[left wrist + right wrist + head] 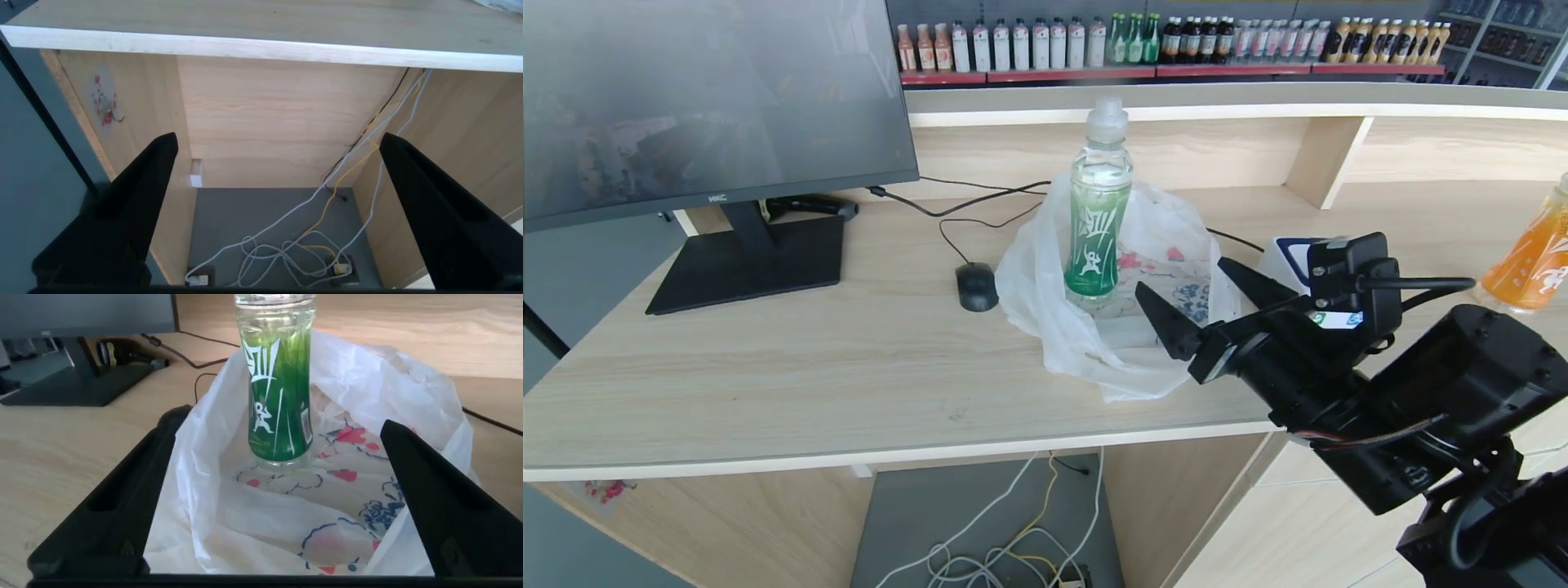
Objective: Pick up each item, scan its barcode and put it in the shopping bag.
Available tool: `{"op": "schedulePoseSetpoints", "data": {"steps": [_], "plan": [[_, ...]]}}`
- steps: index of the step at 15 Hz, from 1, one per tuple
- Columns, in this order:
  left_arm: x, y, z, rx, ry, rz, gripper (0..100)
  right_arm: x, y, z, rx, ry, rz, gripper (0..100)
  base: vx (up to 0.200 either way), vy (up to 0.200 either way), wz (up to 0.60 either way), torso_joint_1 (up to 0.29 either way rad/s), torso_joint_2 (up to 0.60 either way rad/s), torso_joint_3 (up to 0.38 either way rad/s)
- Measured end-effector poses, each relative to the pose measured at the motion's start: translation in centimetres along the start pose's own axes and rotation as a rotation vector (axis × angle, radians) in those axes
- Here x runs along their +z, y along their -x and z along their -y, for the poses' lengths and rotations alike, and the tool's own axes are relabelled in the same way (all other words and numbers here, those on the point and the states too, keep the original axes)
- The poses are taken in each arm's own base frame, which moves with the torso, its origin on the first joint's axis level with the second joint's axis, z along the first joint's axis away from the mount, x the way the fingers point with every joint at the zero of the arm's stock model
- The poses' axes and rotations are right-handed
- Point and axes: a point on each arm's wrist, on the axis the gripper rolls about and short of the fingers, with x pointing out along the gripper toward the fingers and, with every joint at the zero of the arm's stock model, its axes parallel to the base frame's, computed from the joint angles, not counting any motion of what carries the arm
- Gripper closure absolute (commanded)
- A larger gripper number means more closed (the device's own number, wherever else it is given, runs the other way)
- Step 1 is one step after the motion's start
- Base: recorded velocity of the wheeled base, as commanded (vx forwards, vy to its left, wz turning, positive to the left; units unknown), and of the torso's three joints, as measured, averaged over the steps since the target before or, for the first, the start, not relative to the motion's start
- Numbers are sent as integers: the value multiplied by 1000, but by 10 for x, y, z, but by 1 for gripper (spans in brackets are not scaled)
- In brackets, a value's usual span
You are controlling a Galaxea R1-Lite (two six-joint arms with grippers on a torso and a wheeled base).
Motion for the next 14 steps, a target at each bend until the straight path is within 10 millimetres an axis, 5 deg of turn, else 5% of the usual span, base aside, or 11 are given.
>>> {"op": "schedulePoseSetpoints", "data": {"steps": [14], "plan": [[0, 0, 0, 0, 6, 3, 0, 17, 31, 8, -8, 4, 7, 0, 0, -200, 0, 4, 4, 2]]}}
